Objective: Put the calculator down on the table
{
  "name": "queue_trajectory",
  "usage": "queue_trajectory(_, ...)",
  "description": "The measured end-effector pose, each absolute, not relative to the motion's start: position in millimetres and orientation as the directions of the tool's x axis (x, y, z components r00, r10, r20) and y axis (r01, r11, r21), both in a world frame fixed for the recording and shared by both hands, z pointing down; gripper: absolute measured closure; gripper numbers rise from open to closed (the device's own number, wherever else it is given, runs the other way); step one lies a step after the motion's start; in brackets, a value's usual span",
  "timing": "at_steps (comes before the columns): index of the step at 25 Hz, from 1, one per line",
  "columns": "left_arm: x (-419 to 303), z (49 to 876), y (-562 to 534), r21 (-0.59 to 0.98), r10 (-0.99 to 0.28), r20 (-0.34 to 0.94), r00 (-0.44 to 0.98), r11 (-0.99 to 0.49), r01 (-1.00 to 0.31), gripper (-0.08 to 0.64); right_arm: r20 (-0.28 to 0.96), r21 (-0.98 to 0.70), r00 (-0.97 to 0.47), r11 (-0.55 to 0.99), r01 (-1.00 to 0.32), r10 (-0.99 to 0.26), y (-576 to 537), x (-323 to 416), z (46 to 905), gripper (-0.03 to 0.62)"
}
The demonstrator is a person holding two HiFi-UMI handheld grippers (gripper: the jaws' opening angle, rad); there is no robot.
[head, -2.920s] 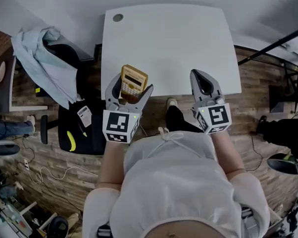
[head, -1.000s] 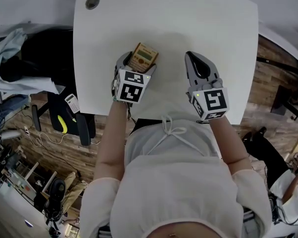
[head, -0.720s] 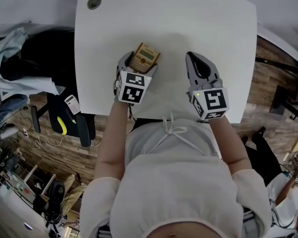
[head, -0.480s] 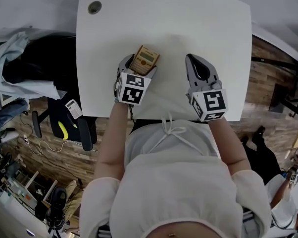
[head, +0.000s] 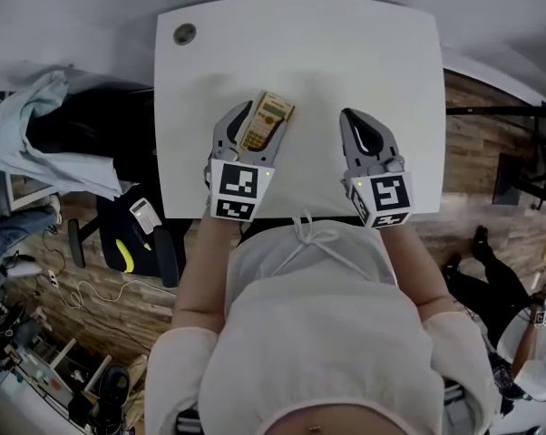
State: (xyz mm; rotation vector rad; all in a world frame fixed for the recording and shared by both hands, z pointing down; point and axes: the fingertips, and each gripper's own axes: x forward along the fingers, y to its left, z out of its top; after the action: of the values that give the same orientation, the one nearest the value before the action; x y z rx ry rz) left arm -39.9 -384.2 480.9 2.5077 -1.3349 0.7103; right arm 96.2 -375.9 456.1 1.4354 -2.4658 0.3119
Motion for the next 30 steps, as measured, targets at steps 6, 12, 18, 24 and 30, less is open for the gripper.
queue_trajectory(6, -42.2, 422.8, -373.1, -0.061, -0.765, 0.378, 0.522, -0.583, -0.810, 0.365, 0.252, -0.048, -0.473, 0.478, -0.877, -0.844, -359.3, 98.5, 417.1, 0.586)
queue_trajectory(12, -57.8, 367.2, -359.6, -0.096, -0.829, 0.224, 0.512, -0.541, -0.835, 0.463, 0.192, -0.014, -0.474, 0.480, -0.877, -0.860, -343.3, 104.8, 384.8, 0.588)
queue_trajectory(18, -74.2, 327.8, -341.5, -0.073, -0.856, 0.133, 0.500, -0.512, -0.856, 0.531, 0.130, 0.037, -0.540, 0.548, -0.835, -0.832, -331.1, 100.8, 355.1, 0.588)
queue_trajectory(24, -86.1, 304.1, -331.0, -0.059, -0.868, 0.058, 0.493, -0.496, -0.866, 0.538, 0.083, 0.050, -0.561, 0.565, -0.823, -0.824, -328.6, 97.5, 334.5, 0.589)
queue_trajectory(30, -93.7, 292.8, -326.6, -0.054, -0.884, 0.023, 0.468, -0.468, -0.882, 0.541, 0.063, 0.042, -0.582, 0.585, -0.810, -0.811, -325.0, 91.6, 330.0, 0.591)
